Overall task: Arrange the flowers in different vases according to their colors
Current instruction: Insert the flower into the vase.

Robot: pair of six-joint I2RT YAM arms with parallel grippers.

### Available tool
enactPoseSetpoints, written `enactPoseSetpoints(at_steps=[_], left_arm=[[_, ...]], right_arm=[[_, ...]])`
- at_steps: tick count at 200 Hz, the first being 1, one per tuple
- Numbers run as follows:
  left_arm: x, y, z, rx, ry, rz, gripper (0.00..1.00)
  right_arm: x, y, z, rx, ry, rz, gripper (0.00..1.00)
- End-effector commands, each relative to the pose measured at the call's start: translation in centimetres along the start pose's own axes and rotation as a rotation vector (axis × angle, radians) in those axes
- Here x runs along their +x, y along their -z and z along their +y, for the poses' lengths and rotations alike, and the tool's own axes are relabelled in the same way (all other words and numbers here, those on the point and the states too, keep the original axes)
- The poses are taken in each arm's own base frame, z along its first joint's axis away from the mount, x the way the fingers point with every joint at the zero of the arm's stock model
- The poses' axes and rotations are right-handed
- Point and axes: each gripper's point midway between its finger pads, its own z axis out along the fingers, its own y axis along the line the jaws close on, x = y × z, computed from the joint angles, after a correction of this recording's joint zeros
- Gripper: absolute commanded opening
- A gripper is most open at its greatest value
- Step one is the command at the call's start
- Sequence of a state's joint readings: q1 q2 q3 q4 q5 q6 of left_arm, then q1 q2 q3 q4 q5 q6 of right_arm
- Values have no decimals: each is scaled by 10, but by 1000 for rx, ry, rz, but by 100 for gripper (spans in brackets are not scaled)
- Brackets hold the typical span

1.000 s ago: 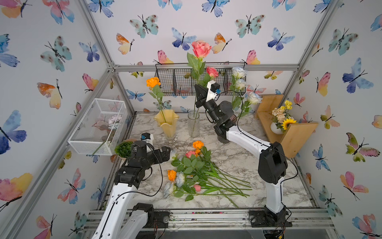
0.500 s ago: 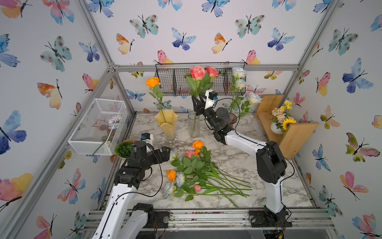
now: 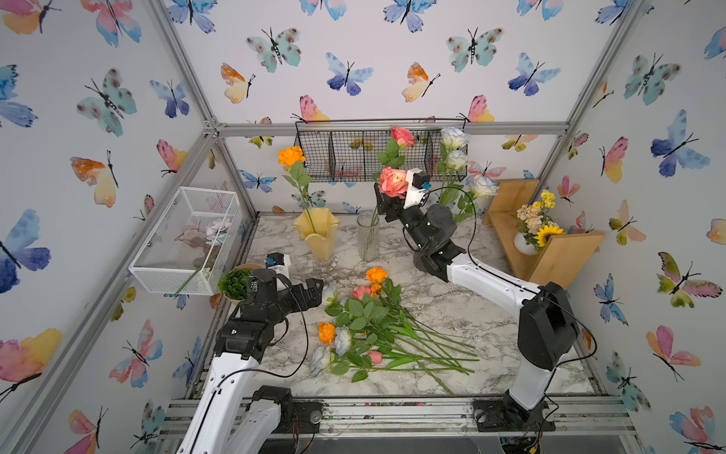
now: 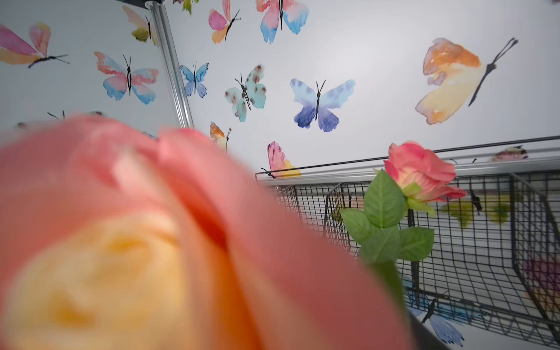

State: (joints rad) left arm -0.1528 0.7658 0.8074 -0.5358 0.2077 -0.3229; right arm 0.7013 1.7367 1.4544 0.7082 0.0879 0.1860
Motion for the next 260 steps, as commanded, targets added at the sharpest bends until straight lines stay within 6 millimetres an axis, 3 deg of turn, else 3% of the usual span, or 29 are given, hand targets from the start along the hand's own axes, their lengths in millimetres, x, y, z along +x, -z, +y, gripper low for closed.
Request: enactPoseSetpoints(at_steps=[1,33,60,76,100,145,159,196,215,260], left_arm=[[2,1,-3,19,-3,-2,99],[1,2,-3,17,-3,-8,99],[1,2,-2,13,-3,-9,99],[1,2,-2,11,-2,-8,99],[1,2,-1,7,-1,-10,99],[2,0,-1,9,0,-4,99],[2,0,-2,12,0,-1,99],[2,0,-1,7,0,-2,99],[2,1,0,5,1,-6,99],[3,-3,0,8,2,9,99]], right_arm=[[8,2,-8,51,47,91,80],[22,-2,-12,74,36,219,85],[40,-18,-20,95,34,326,85],[38,-26,-27,122,11,350,86],[29,-29,-25,100,-37,342,98],[3,-27,-19,71,-100,381,98],[-10,-33,-25,73,-110,388,98],[-18,-46,-49,87,-132,449,98],[-24,-42,-48,74,-141,439,98],[-58,-22,-43,71,-118,409,98]])
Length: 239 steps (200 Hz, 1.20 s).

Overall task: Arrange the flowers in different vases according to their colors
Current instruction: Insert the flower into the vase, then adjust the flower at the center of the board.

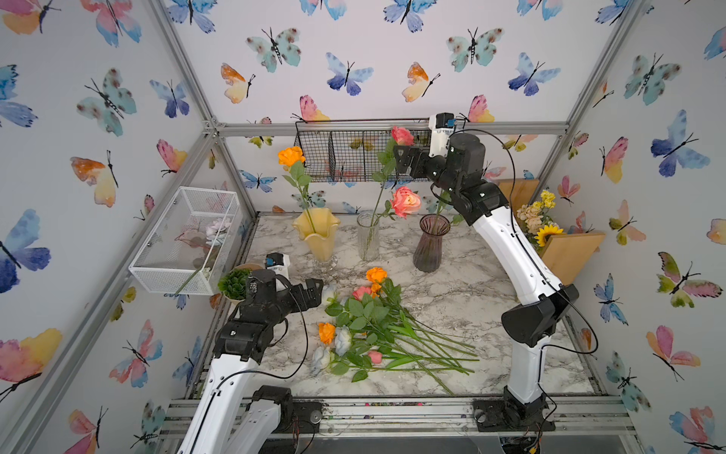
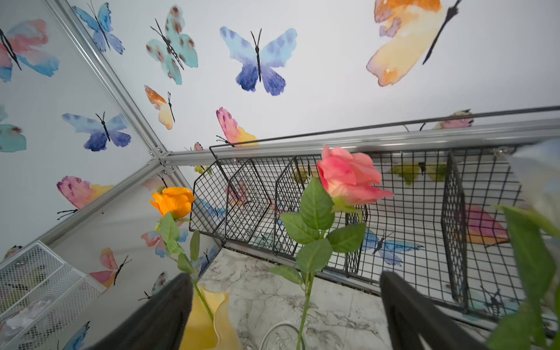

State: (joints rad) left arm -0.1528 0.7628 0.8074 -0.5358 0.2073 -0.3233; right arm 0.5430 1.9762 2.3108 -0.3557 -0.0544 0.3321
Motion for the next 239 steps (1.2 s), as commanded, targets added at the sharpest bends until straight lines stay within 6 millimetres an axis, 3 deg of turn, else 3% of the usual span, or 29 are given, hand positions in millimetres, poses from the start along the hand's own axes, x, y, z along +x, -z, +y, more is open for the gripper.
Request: enactPoseSetpoints(at_steps=[1,32,44,79,99,121,152,171,195,239], left_arm=[[4,-3,0,8,3,13,99],[3,-3,0,6,2,9,99],[3,-2,0,6,1,6,99],[3,-2,-1,8,1,5,99],[3,-2,-1,9,1,7,99],[2,0,-3,16,0,7,99],[1,5,-12,38,-9,3,99],[0,8,-16,40,-15,1,99],[-2,10,-17,36,-16,-5,99],[5,13,-16,41,14,0,99]], right_arm=[[-24,34,19,-47,9,-19,98],[-30,66,24,-55,33,-4,98],[-33,88,26,-55,43,-12,99],[-12,150,13,11,46,22,98],[27,174,1,56,40,155,99],[91,198,-14,91,18,353,96],[174,236,-13,30,-60,583,86],[222,249,-16,6,-93,718,77],[273,247,-22,-12,-114,870,65],[331,221,-26,-60,-89,966,51]])
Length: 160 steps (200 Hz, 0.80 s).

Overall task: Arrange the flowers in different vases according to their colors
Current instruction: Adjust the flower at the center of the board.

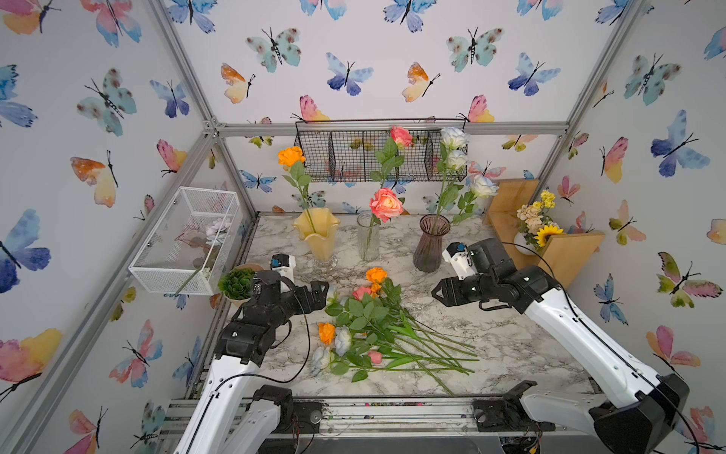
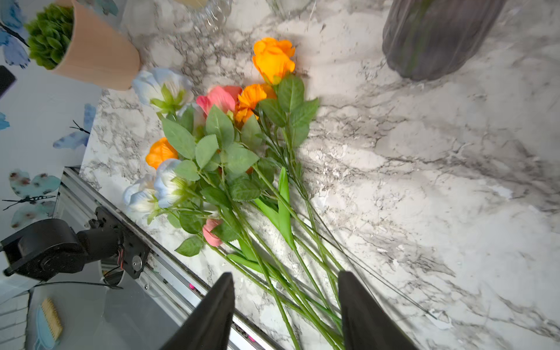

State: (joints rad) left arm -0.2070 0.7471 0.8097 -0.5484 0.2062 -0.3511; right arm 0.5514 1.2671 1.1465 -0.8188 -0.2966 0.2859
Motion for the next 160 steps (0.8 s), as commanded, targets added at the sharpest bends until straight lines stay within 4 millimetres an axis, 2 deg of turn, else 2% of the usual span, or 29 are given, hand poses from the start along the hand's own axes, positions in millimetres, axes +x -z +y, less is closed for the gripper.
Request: enactPoseSetpoints(at_steps=[1,17,36,62,99,120,160], left_arm=[[-1,10,-2,-1,16,-18,99],[-2,11,-1,-4,14,-28,99],[0,9,-1,-3,15,-23,99],[1,3,1,-7,20,-13,99],[4,-1,3,-10,24,3,99],[3,0,3,-12,25,-1,99],[5,-3,4,-15,27,10,99]], right_arm=[[8,-29,7,-58,60,36,51],[19,-54,4,-43,108,70,44],[29,-77,11,-62,170,101,37],[41,-101,22,-42,298,127,36],[42,-122,29,-55,378,147,32],[43,-134,25,-40,402,167,28],[46,-153,12,3,434,203,28]])
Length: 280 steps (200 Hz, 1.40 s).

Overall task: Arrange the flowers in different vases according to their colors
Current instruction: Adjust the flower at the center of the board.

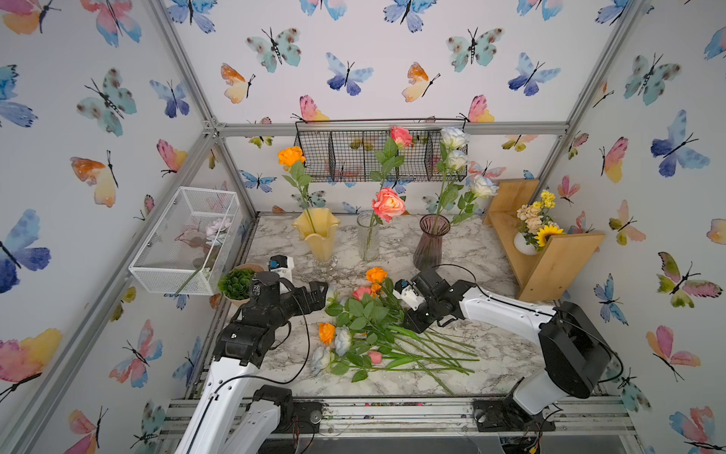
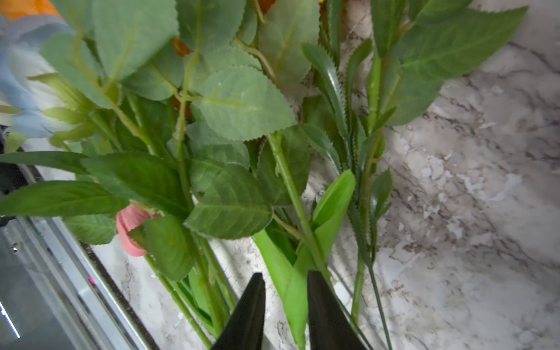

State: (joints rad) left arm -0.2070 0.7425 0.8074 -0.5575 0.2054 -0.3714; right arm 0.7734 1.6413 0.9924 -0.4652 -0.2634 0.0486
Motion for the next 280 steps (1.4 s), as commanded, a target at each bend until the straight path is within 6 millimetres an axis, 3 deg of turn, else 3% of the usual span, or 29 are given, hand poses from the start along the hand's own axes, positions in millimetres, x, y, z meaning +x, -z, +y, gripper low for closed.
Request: enactPoseSetpoints(at_steps=[1,58,154,186,223,258,280], left_arm=[[2,-3,3,-12,6,4,99],[0,-5,6,-8,18,11,99],[-1,-5,8,4,24,12,99],[-2,-4,8,4,24,9,99],[-2,-4,8,6,23,9,99],[-2,-3,7,8,22,3,99],[-2,-2,7,7,22,2,99]], right_arm=[[-11,-5,-10,50,51,-15,28],[-14,-11,-26,135,60,-9,40],[-21,-20,-28,136,58,-3,37],[-31,-11,-17,140,82,-32,37],[-44,18,0,109,55,-94,37],[-33,37,24,78,30,-98,38],[-21,36,45,31,16,-82,39]])
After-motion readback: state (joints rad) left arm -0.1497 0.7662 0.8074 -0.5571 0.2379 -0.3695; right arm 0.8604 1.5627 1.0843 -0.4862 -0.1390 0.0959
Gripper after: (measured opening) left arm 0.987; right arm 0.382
